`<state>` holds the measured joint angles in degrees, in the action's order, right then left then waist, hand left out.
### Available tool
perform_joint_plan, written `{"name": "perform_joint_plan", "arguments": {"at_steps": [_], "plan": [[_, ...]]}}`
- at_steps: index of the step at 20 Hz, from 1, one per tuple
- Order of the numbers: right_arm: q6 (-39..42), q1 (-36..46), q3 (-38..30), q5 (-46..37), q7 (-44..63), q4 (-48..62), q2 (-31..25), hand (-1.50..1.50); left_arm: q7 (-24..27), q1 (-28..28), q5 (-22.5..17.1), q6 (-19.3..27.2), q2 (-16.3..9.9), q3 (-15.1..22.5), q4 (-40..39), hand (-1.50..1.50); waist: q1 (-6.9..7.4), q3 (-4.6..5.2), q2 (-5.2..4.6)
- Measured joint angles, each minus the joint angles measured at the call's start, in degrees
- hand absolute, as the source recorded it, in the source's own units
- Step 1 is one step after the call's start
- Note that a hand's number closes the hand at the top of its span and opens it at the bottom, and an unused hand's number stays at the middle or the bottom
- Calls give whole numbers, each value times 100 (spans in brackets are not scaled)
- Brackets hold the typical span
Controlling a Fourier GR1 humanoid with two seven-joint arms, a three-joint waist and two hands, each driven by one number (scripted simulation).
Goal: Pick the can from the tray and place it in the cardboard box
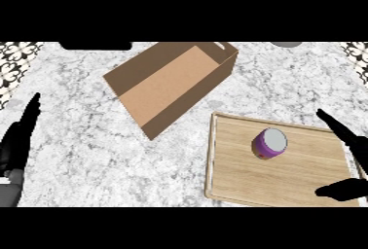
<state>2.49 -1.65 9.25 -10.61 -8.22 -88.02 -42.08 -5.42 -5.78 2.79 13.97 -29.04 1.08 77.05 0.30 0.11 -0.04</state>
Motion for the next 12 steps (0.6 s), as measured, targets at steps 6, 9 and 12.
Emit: {"name": "perform_joint_plan", "arguments": {"at_steps": [6,9,12], "plan": [[963,728,488,-287,1355,-143,-118,-150,14,-43,91,-31,66,-32,-50,0,33,-3,-2],[1343,1032,612,-376,1782,-87,91,-150,210,-106,80,-152,82,-172,-289,0,14,-5,-3],[1632,1337,634,-576,2086,96,262,-150,179,68,153,-186,108,-219,-66,0,21,-7,2]]}}
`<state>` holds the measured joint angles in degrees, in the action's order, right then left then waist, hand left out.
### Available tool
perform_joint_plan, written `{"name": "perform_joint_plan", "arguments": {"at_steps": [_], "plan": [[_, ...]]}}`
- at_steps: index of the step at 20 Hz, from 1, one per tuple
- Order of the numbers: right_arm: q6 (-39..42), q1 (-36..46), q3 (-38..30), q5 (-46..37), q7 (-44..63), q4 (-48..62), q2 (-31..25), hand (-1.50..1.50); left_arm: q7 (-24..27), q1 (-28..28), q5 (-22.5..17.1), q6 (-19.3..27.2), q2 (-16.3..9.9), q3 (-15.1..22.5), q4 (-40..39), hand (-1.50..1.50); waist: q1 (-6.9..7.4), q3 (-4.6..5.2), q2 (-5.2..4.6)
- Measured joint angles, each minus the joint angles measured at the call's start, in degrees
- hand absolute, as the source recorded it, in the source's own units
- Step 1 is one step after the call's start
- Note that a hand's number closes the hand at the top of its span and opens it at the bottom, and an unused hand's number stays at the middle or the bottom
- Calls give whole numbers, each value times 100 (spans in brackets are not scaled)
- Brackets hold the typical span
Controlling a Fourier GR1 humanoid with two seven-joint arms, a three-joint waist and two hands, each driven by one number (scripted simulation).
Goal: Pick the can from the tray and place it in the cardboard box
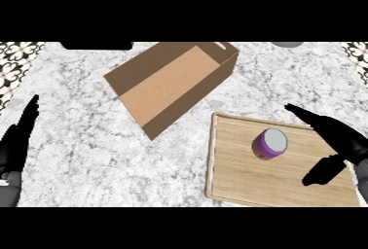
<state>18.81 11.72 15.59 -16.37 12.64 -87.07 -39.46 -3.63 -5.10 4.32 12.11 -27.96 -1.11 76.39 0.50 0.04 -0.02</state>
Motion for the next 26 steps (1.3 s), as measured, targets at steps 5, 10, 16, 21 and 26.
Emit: {"name": "perform_joint_plan", "arguments": {"at_steps": [5,10,16,21,26], "plan": [[247,152,-60,-438,180,135,407,-150,-92,-34,170,-79,147,-130,10,0,-27,-4,1],[482,195,-243,-800,154,263,772,-150,-75,57,320,-196,271,-302,127,0,-33,-3,3],[733,245,-402,-1022,106,165,1187,-150,93,87,443,-368,362,-513,44,0,-37,-5,3],[950,240,-530,-1092,42,-85,1442,-150,-76,30,614,-400,512,-534,166,0,-42,-4,4],[1248,68,-575,-1205,268,-595,1664,-150,52,-19,677,-526,564,-704,3,0,-51,-3,6]]}}
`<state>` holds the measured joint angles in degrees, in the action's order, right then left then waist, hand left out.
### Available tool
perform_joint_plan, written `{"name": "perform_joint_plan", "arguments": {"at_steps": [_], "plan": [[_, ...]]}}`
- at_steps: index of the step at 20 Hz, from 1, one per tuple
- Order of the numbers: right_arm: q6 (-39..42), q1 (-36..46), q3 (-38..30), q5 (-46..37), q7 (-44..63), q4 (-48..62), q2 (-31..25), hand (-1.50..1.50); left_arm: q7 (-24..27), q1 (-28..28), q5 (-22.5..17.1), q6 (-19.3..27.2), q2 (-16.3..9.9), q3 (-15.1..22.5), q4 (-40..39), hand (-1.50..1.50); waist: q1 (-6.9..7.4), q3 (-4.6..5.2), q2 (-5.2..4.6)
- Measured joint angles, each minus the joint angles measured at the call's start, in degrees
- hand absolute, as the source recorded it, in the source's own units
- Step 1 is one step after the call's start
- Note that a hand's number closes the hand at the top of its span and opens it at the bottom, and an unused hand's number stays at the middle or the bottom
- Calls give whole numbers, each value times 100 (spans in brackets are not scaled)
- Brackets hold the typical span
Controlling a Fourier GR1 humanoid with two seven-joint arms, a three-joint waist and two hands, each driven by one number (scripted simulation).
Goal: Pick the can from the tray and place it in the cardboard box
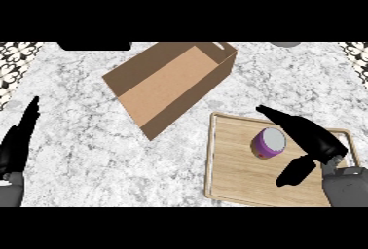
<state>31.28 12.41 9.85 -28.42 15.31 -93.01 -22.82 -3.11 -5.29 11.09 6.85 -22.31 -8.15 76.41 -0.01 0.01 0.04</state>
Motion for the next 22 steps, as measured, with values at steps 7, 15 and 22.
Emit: {"name": "perform_joint_plan", "arguments": {"at_steps": [7,15,22], "plan": [[232,128,117,-419,458,274,292,-150,-43,-178,67,-128,4,-129,-111,0,11,0,-4],[-472,280,143,-1212,-2,938,463,150,35,-13,199,-112,176,-176,-3,0,24,14,10],[-1556,417,236,-2076,-379,1370,611,150,46,-77,217,-218,126,-288,-49,0,24,15,17]]}}
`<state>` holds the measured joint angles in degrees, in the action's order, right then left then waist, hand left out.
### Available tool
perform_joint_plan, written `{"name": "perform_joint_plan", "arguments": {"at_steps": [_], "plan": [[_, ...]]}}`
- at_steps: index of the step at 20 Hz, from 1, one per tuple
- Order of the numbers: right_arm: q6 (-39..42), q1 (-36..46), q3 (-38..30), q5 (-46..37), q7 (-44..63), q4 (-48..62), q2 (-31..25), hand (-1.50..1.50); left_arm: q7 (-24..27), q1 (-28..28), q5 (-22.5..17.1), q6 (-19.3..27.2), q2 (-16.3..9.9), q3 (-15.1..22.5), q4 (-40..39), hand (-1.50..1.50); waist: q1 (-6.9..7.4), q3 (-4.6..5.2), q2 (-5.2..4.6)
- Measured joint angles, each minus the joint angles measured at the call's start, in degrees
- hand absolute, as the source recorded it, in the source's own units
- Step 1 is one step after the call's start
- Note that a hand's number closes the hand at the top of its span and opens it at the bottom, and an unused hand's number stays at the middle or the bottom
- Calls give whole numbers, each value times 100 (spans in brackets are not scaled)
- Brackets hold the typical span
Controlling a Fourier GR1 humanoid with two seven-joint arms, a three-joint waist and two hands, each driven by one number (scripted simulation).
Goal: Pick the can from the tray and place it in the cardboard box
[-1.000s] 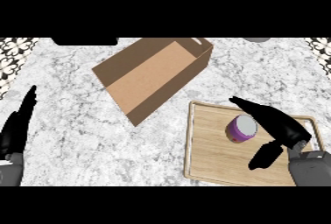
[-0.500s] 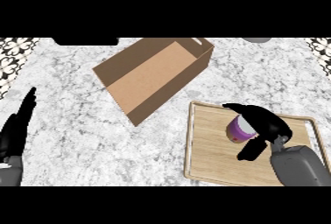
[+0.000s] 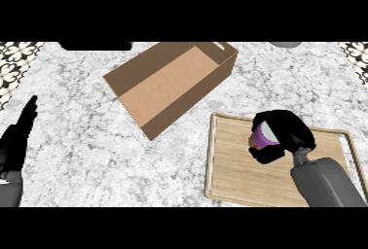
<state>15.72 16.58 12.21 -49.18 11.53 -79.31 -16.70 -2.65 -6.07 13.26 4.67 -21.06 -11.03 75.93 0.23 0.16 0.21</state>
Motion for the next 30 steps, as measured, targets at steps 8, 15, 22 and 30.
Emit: {"name": "perform_joint_plan", "arguments": {"at_steps": [8,15,22,30], "plan": [[-851,621,-410,-568,-358,875,-39,150,-80,125,73,-29,153,27,202,0,13,-15,-22],[-1301,1011,-741,-832,-434,871,-229,150,-192,36,119,-72,128,-27,276,0,-12,-17,-18],[-1612,1470,-753,-811,-651,139,-95,150,-139,182,163,-48,223,5,364,0,0,-16,-12],[-1197,2444,-753,-451,-464,264,598,150,-88,13,211,-67,221,-40,205,0,27,-15,-24]]}}
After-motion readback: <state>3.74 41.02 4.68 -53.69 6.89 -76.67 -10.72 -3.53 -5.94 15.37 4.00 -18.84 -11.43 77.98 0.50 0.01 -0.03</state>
